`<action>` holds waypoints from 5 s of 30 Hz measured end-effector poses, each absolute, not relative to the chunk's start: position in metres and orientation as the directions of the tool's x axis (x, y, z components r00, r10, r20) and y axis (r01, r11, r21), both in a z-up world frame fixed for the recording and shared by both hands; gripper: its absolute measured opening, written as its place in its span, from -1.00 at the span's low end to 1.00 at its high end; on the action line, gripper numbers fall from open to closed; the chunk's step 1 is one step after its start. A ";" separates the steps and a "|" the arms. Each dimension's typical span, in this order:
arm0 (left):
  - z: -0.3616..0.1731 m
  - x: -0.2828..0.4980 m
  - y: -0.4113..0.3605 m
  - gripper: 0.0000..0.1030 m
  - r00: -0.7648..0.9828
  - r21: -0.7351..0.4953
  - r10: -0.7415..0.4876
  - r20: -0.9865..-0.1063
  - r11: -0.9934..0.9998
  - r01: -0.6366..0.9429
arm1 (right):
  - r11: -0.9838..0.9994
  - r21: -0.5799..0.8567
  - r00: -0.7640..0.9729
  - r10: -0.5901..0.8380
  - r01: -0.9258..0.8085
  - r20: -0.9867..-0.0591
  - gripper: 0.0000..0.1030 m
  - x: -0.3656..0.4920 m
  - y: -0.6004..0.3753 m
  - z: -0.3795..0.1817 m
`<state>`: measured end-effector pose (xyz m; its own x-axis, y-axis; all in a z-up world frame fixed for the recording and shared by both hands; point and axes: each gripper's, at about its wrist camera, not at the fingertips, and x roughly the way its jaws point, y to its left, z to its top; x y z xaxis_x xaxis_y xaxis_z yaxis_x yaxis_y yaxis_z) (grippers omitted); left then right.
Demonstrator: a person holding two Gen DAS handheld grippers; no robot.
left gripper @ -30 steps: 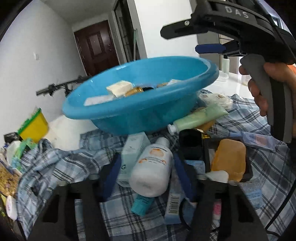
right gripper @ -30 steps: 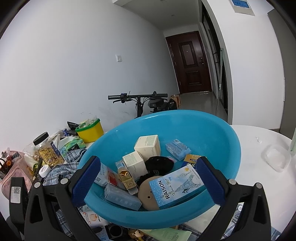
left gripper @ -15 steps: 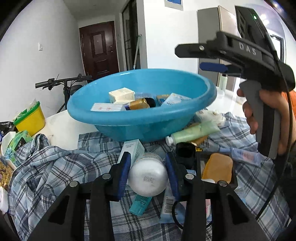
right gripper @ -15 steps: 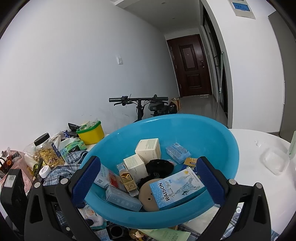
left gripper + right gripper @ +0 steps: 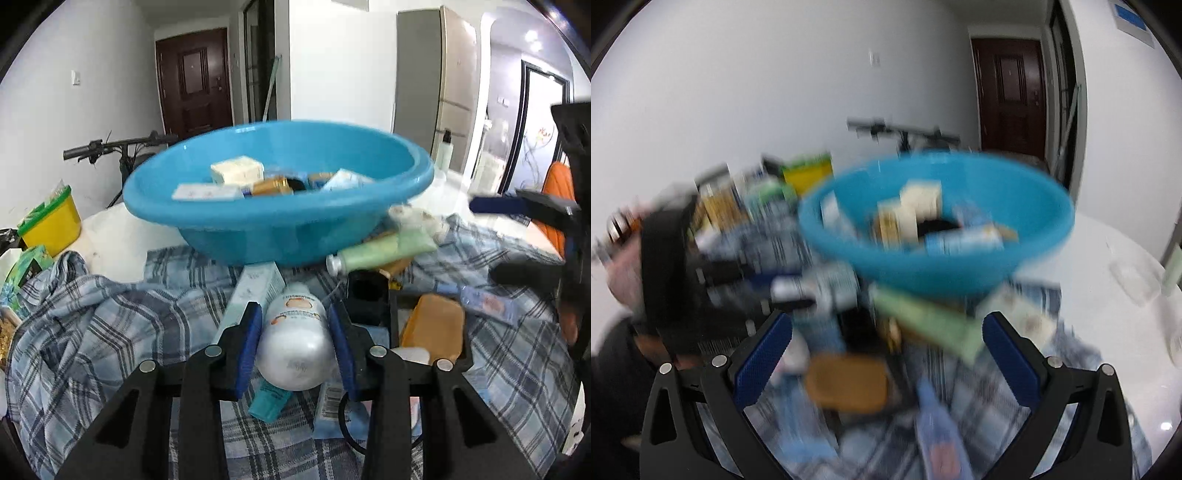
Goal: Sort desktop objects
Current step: 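Move both open tools back over the table items, then grasp the white bottle with the left tool while the right tool grasps the orange soap box, then carry the white bottle and orange soap box over the blue basin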
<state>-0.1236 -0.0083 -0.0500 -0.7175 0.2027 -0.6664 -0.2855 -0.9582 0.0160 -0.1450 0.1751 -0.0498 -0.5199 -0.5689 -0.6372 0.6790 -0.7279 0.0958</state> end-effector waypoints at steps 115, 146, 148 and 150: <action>0.004 -0.081 -0.046 -0.20 -0.801 -0.108 0.244 -0.546 -0.969 -0.221 | -0.768 0.113 -0.661 -0.607 0.630 -0.442 0.19 -0.224 0.141 -0.009; 0.036 -0.209 -0.024 -0.20 -0.861 0.029 0.083 -0.501 -0.993 -0.112 | -0.836 0.142 -0.746 -0.540 0.530 -0.391 0.19 -0.235 0.164 -0.009; 0.037 -0.208 -0.024 -0.20 -0.865 0.018 0.103 -0.490 -0.992 -0.128 | -0.836 0.132 -0.752 -0.538 0.532 -0.380 0.18 -0.232 0.164 -0.006; 0.036 -0.206 -0.022 -0.20 -0.872 0.044 0.084 -0.482 -0.992 -0.120 | -0.839 0.129 -0.755 -0.535 0.529 -0.380 0.19 -0.232 0.165 -0.006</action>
